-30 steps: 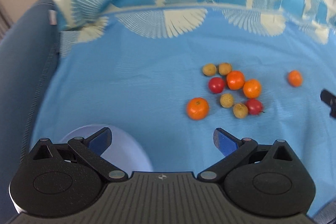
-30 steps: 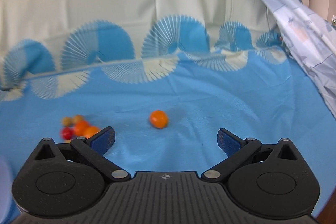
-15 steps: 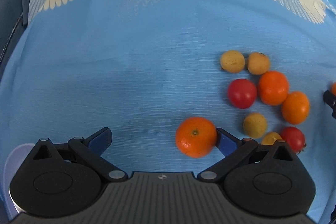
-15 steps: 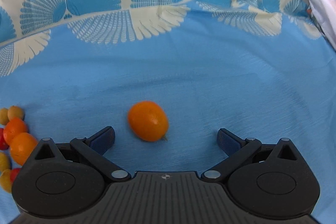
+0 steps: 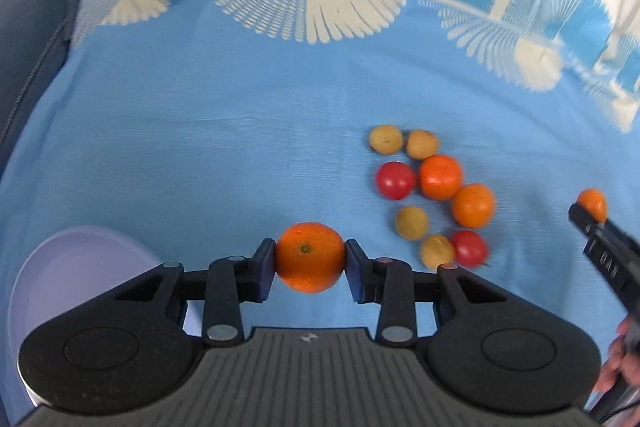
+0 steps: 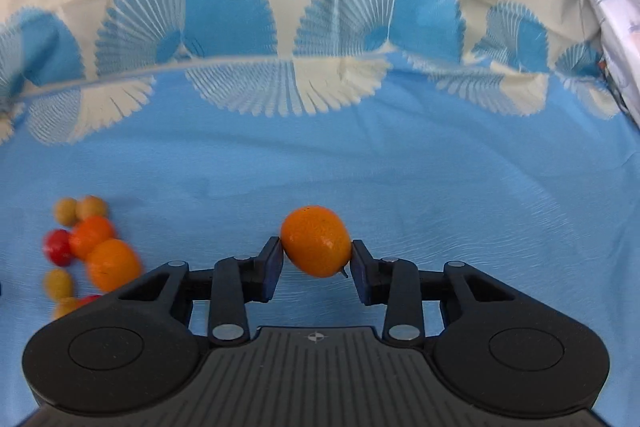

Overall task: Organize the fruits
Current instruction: 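Carry both mandarins over the plate and open both tools to drop them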

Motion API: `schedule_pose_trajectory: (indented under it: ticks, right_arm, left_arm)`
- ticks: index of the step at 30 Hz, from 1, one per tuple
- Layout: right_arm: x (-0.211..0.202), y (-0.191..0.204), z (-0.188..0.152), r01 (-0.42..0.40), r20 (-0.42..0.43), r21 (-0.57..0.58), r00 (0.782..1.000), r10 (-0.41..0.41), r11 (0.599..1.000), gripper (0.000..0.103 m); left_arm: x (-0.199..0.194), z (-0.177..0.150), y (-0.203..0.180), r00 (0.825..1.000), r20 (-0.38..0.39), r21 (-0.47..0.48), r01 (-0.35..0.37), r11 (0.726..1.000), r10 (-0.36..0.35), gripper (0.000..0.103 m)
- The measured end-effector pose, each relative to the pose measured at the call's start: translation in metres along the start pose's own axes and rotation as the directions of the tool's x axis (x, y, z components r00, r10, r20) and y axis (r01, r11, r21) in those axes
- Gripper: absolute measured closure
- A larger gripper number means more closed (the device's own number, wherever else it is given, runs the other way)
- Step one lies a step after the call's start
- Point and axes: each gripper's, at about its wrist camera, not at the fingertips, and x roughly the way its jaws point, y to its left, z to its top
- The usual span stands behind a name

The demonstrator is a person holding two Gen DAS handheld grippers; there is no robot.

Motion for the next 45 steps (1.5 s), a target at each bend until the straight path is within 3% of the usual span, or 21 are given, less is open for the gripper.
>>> schedule_pose_trajectory:
  ticks: [5,12,18,24,27,31,45]
  right_arm:
    - [-0.076,0.018,-0.005,-0.063,0.047,0.005,0.997,0.063,0.998,0.065]
    - [-0.175,0.072,-0.045,-0.194,0.008,0.002,0.981,0.194,0.981,0.065]
    - [-0.245,0.132,-0.077,-0.339,-0.027,-0.066,0.941,0.338,0.939,0.065]
    - [-0.302,0.181,-0.103,-0.446,-0.052,-0.163,0.895,0.444,0.880,0.065]
    - [-0.319,0.202,-0.113,-0.470,-0.065,-0.220,0.881,0.468,0.855,0.065]
    - [-0.334,0.219,-0.121,-0.473,-0.075,-0.266,0.879,0.472,0.840,0.065]
    - [-0.342,0.229,-0.120,-0.435,-0.062,-0.295,0.897,0.437,0.851,0.065]
  left_arm:
    - [-0.061,-0.025,0.026,1.000,0.007,-0.062,0.007,0.998,-0.006,0.062]
    - [-0.142,-0.085,0.088,0.999,0.045,-0.107,0.007,0.994,-0.002,0.062]
    - [-0.198,-0.145,0.147,0.994,0.102,-0.154,-0.025,0.988,0.041,0.062]
    - [-0.230,-0.192,0.194,0.987,0.121,-0.196,-0.078,0.977,0.103,0.062]
    - [-0.238,-0.213,0.209,0.986,0.120,-0.216,-0.090,0.972,0.118,0.062]
    - [-0.244,-0.228,0.220,0.986,0.124,-0.232,-0.080,0.969,0.111,0.062]
    - [-0.247,-0.233,0.226,0.985,0.151,-0.229,-0.046,0.972,0.083,0.062]
